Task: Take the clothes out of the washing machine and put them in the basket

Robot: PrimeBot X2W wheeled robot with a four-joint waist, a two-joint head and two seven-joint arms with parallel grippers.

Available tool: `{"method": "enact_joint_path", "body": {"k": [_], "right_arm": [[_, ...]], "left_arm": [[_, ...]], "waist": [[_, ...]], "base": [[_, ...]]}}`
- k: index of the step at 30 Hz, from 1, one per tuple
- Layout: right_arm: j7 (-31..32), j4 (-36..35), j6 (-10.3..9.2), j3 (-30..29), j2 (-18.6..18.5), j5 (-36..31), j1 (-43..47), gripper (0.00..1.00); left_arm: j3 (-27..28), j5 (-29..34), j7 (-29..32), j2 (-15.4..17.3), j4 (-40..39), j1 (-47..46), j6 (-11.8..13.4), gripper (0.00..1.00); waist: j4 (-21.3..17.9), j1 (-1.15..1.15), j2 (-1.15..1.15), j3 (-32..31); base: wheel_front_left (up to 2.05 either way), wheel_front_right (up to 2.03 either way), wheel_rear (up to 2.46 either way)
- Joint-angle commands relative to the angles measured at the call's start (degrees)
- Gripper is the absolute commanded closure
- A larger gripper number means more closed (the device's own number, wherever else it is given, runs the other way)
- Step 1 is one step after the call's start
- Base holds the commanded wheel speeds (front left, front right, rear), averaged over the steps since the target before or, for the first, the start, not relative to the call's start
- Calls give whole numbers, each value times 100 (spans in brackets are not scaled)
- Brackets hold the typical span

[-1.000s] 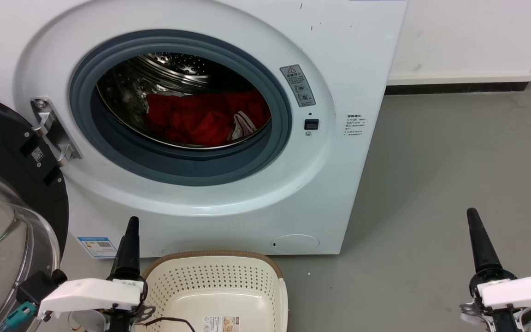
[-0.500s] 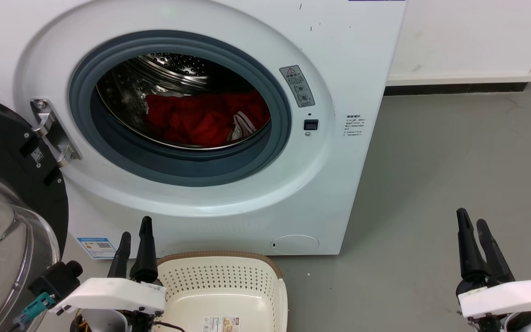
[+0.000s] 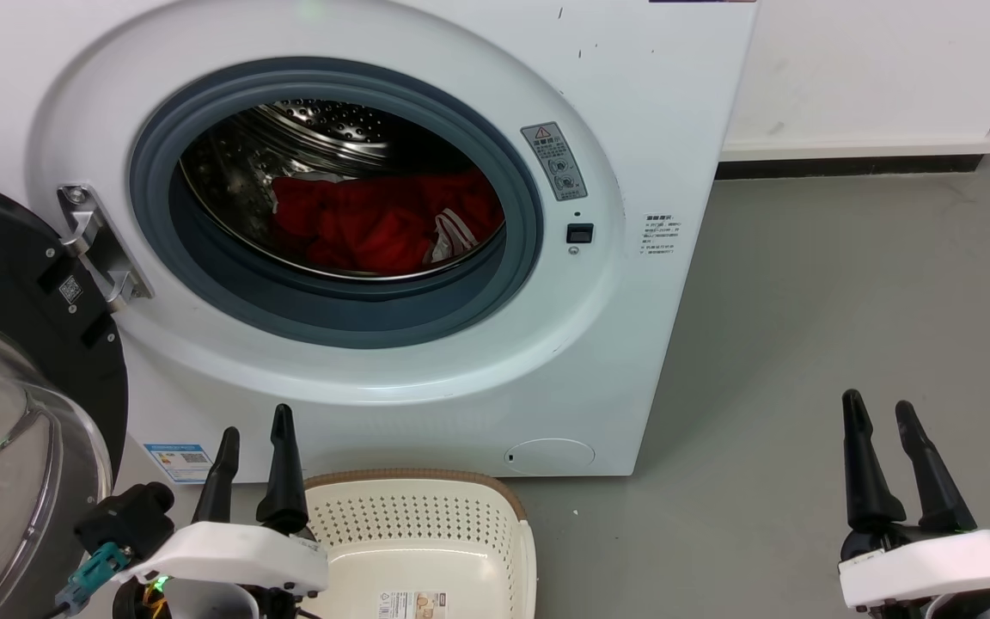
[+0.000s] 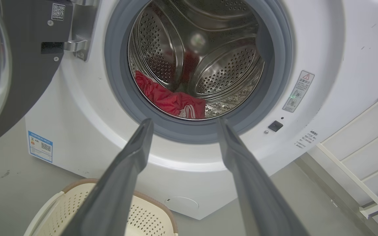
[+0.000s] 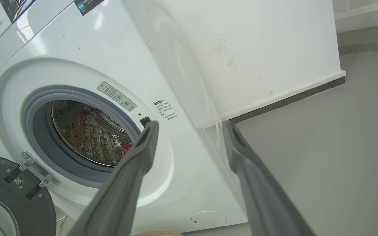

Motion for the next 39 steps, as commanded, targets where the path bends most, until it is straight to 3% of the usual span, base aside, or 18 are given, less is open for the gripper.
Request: {"method": "enact_joint_path", "body": {"k": [1,39], "right_arm": [[-60,-122,0,22,-29,-227,38,0],[-576,-648,-1,100,-29,-2399,479,0]], "left_arm": [[-43,201,-67,47,-110,-9,41,0],[-187,2290,-587,1,-373,364,232,0]], "waist": [[-1,0,0,-3],[-45,0,0,-40]], "base": [[0,0,0],[0,0,0]]}}
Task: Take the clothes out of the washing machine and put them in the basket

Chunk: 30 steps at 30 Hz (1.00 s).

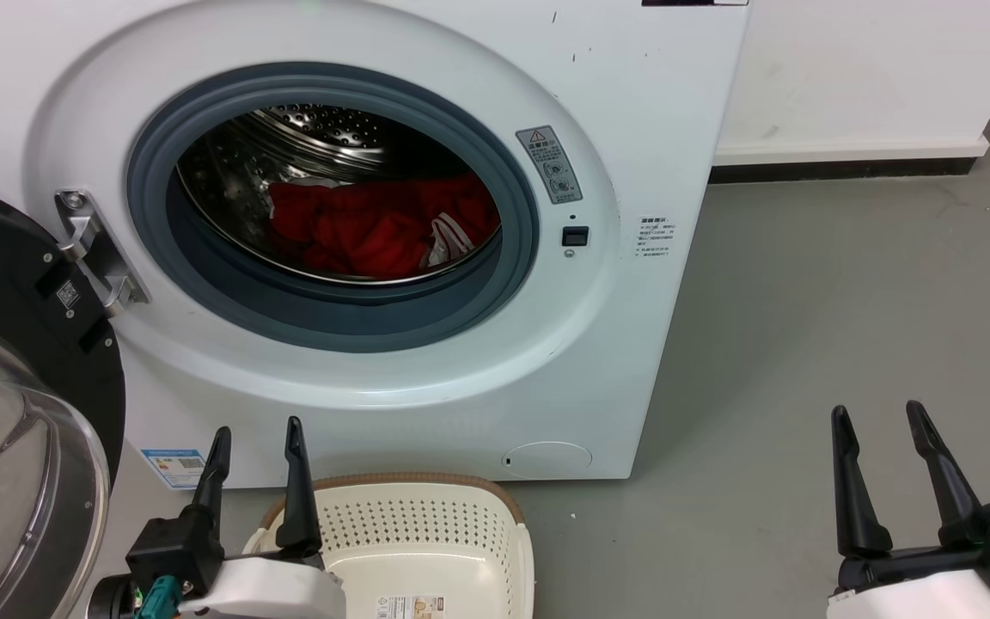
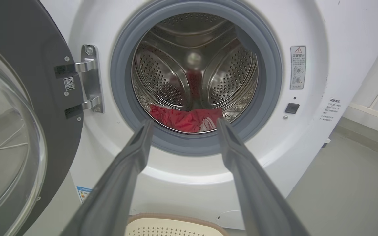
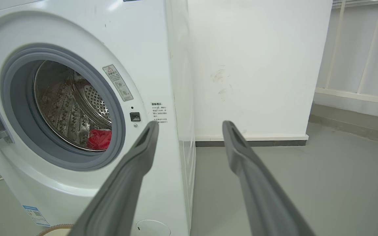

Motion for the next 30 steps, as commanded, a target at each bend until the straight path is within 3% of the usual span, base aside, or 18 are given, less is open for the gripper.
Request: {"method": "enact_joint_path", "body": {"k": [1,25,30], "right_arm": [[-40,-76,-2,1,-25,-149,68,0],[-322,-271,-2,26,-23,-1150,278,0],[-320,-222,-3,8,-23,-1051,285,0]], "left_arm": [[-3,138,-57,-12,-67,26,33,0],[70,1206,-337,-105,-70,242,35,0],[110,1187,-332,-124,-20,260,7,0]], "waist": [[1,0,0,-4],[-22,0,0,-53],[-27,0,0,-62]], "base": [[0,0,0],[0,0,0],[0,0,0]]}}
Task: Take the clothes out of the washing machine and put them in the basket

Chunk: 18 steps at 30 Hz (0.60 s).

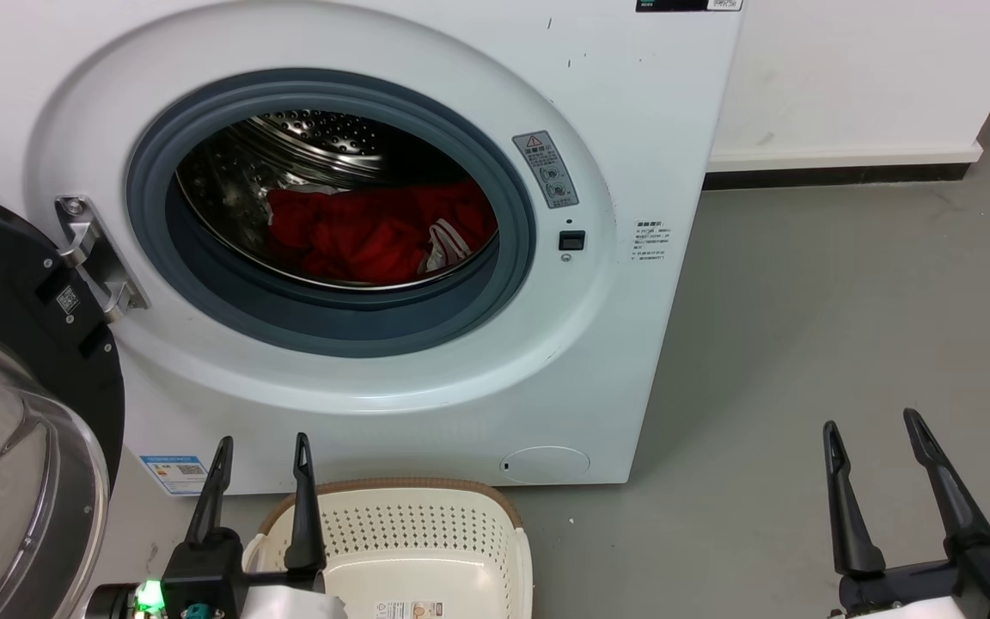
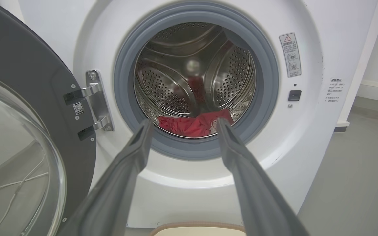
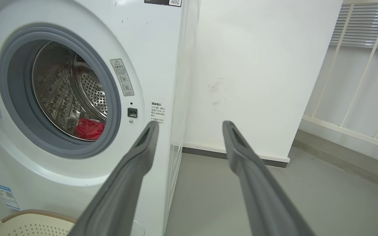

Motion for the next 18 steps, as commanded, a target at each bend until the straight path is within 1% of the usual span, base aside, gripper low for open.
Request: {"method": "enact_joint_path", "body": {"k": [1,8,18], "right_arm": [[-14,16,-4,-3,-17,25,58,0],[-14,93,-4,-14,-16,190,65,0],[-13,138,-4,2,-16,255,35,0]], "left_arm": [[17,5,-16,-13,23,44,-12,0],[42,-4,-16,-23,68,57,-39,0],[70,26,-16,-30,104,47,-43,0]], "waist": [[1,0,0,-3],[-1,0,0,-5],[-20,0,0,6]], "base": [[0,0,0],[0,0,0],[0,0,0]]}}
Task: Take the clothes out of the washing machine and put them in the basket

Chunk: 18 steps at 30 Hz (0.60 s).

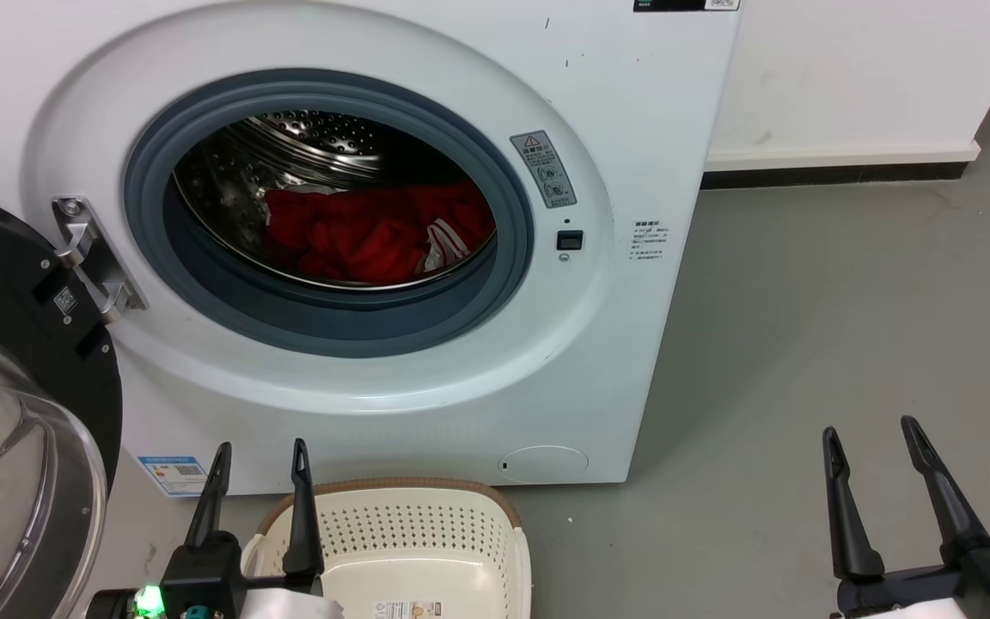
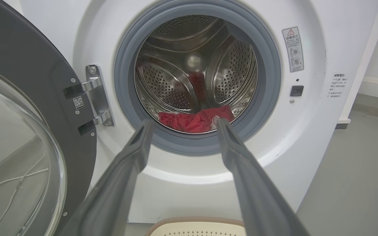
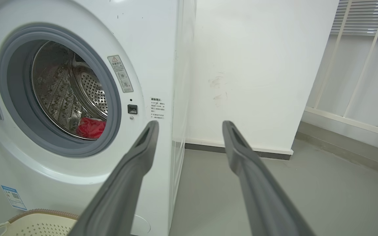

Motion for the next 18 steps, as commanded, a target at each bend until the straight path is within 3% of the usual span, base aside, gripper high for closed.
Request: {"method": "enact_joint_path", "body": {"k": [1,6,18], "right_arm": [[-12,9,-4,7,-15,47,12,0],[-12,-7,-4,44,-14,49,-52,0],[-12,-105,-4,129,-12,12,-373,0]], "left_arm": [[26,35,-16,-8,28,9,-17,0],[95,-58,-16,-8,172,-191,-66,0],[516,-138,-15,166,1253,-1485,-536,0]], "waist": [[-11,0,0,13],[-89,0,0,87],[-524,0,0,702]], "base": [[0,0,0],[0,0,0],[0,0,0]]}}
